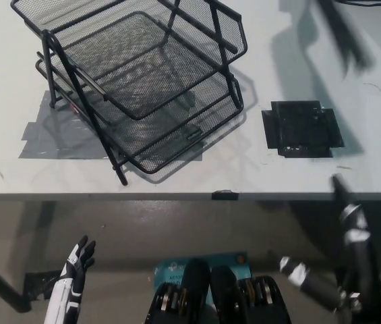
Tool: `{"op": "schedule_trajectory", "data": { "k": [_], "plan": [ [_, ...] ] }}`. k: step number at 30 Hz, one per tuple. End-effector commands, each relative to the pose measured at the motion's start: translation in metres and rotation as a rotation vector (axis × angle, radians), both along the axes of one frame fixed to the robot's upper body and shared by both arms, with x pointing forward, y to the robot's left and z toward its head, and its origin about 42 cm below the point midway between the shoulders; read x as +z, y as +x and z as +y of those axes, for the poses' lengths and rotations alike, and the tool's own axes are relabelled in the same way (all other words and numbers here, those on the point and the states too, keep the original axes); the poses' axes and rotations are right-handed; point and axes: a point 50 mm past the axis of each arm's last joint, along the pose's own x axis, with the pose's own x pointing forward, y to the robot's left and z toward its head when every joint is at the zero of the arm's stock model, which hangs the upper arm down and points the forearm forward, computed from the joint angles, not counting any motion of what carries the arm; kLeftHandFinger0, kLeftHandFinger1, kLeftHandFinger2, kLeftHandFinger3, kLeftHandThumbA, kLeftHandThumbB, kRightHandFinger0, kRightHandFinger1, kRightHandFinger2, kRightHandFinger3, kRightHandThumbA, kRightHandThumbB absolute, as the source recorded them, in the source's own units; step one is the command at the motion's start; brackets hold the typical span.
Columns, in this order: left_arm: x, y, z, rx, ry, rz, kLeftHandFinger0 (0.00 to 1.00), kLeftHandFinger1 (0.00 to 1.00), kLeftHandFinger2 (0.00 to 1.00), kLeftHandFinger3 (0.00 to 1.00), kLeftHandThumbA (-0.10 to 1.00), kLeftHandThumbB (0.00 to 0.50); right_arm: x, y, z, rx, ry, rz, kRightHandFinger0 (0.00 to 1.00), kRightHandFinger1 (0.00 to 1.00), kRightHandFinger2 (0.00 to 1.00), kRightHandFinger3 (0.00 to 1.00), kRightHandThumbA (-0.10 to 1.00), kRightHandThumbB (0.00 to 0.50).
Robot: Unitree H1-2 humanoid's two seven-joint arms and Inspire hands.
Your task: A person hands a notebook to the robot and the robot grabs it with its right hand and places it in the file tray kept in the centre of the desk infront of it.
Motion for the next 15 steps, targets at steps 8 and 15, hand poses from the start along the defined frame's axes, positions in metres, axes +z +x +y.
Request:
{"op": "schedule_trajectory", "data": {
  "k": [8,15],
  "plan": [
    [0.013,0.005,-0.001,-0.005,0.027,-0.096,1.00,1.00,1.00,1.00,1.00,0.342,0.071,0.038,0.006,-0.148,-0.015,-0.259,1.00,1.00,1.00,1.00,1.00,0.249],
    [0.015,0.007,-0.001,-0.012,0.035,-0.103,1.00,1.00,1.00,1.00,1.00,0.346,0.080,0.062,0.009,-0.190,-0.028,-0.259,1.00,1.00,1.00,1.00,1.00,0.242]
  ]
}}
